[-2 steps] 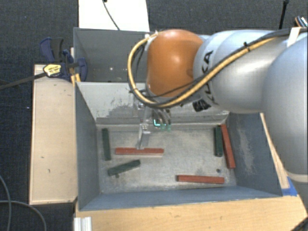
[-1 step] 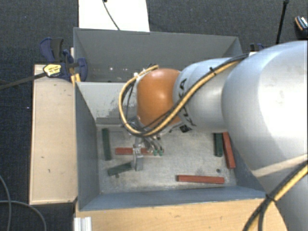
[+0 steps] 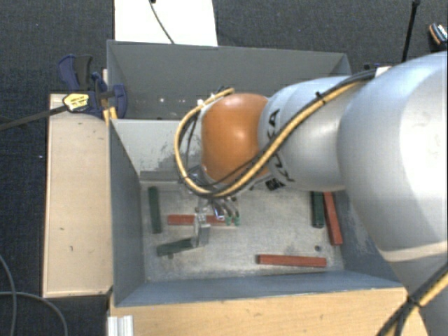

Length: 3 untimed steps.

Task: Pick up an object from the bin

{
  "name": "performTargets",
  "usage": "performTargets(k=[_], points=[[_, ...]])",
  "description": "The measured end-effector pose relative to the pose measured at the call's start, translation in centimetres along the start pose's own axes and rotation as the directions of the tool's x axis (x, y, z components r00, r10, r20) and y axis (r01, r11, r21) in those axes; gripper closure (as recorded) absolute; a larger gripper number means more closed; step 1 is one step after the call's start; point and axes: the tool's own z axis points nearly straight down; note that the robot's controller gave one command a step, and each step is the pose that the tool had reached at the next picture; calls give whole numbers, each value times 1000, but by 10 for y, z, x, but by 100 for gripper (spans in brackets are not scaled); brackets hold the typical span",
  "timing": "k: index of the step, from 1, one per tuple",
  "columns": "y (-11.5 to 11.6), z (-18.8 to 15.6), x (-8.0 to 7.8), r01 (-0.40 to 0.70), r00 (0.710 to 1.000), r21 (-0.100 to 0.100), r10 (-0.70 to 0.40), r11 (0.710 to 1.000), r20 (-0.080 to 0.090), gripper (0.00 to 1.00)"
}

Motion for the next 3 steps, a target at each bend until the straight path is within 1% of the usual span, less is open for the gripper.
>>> performTargets(k=[1,2,3], points=[[-8,2,-7,124,992,1,-124,992,2,0],[-58,33,-28,208,978,3,-208,978,1,0],[-57,32,-29,203,979,1,-203,979,4,0]])
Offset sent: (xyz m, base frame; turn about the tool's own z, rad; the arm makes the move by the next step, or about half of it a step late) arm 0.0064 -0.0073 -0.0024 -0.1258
